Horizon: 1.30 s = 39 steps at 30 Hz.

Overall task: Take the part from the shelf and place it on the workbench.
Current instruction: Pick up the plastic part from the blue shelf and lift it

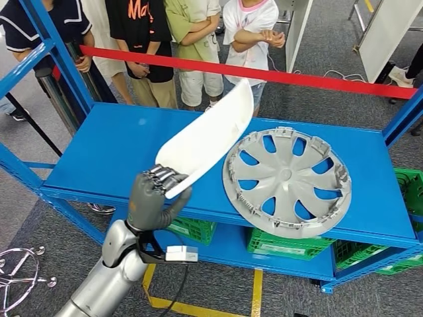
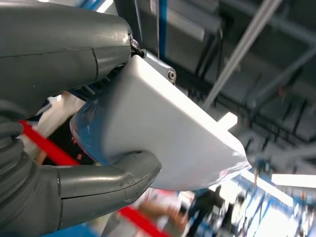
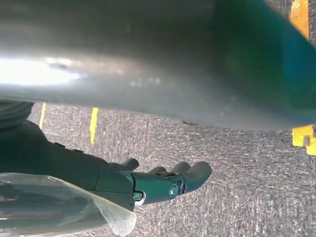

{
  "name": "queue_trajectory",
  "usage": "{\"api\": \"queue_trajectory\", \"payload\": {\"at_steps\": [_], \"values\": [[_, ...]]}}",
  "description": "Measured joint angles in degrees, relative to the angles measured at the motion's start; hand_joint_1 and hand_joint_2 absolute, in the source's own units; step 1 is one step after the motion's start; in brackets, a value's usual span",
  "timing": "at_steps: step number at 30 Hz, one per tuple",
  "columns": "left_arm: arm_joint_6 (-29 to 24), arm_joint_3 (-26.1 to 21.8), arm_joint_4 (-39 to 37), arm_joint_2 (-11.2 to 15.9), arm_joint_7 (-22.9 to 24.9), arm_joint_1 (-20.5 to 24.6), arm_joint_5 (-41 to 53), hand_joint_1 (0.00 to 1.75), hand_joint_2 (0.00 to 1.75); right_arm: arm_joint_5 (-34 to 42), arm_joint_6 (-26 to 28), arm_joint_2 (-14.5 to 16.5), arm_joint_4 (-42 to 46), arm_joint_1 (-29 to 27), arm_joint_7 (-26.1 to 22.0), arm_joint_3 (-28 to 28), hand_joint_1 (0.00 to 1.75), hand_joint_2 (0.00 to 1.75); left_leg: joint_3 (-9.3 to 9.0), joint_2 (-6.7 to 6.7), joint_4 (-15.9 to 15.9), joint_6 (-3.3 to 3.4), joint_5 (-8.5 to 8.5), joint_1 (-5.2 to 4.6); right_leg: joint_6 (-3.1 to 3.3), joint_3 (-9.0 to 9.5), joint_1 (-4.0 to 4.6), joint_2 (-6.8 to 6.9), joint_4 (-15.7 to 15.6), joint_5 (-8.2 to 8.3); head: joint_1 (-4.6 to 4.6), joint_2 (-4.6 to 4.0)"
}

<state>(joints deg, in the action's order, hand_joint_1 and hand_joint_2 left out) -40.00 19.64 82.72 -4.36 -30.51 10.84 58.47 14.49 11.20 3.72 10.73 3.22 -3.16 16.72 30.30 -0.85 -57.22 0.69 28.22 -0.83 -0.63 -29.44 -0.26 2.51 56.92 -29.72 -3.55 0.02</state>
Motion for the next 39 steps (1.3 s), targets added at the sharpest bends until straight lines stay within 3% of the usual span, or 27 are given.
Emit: {"api": "queue_trajectory", "payload": {"at_steps": [9, 14, 26, 39], "values": [[0.0, -6.4, 5.8, -4.8, -7.3, -2.6, 2.0, 1.75, 1.75, -0.5, 0.2, 0.0, 0.0, 0.3, 0.1, 0.0, 0.00, 0.00, -0.01, 0.00, 0.0, 0.00, -0.01, 0.02, 0.00, 0.00, 0.00, 0.01, 0.0, 0.00, 0.00, 0.00], [0.0, -8.0, 6.6, -6.1, -7.6, -3.1, 2.6, 1.75, 1.75, -0.5, 0.4, 0.0, 0.0, 0.4, 0.1, 0.0, 0.00, 0.00, 0.00, 0.00, 0.0, 0.00, -0.01, 0.02, 0.00, 0.00, 0.01, 0.01, 0.0, 0.00, 0.00, 0.00], [0.0, -8.1, 6.6, -5.9, -2.1, -3.4, 1.4, 1.75, 1.75, -0.5, 0.4, 0.1, 0.0, 0.4, -0.3, 0.0, 0.00, 0.00, 0.00, 0.00, 0.0, 0.00, 0.00, 0.01, 0.00, -0.01, 0.00, 0.01, 0.0, 0.00, 0.00, 0.00], [0.0, -8.1, 6.6, -5.5, -2.7, -3.6, 2.5, 1.75, 1.75, -0.5, 0.3, 0.1, 0.0, 0.4, -0.3, 0.0, 0.00, 0.00, 0.00, 0.00, 0.0, 0.00, 0.00, 0.02, 0.00, -0.01, 0.00, 0.01, 0.0, 0.00, 0.00, 0.00]]}}
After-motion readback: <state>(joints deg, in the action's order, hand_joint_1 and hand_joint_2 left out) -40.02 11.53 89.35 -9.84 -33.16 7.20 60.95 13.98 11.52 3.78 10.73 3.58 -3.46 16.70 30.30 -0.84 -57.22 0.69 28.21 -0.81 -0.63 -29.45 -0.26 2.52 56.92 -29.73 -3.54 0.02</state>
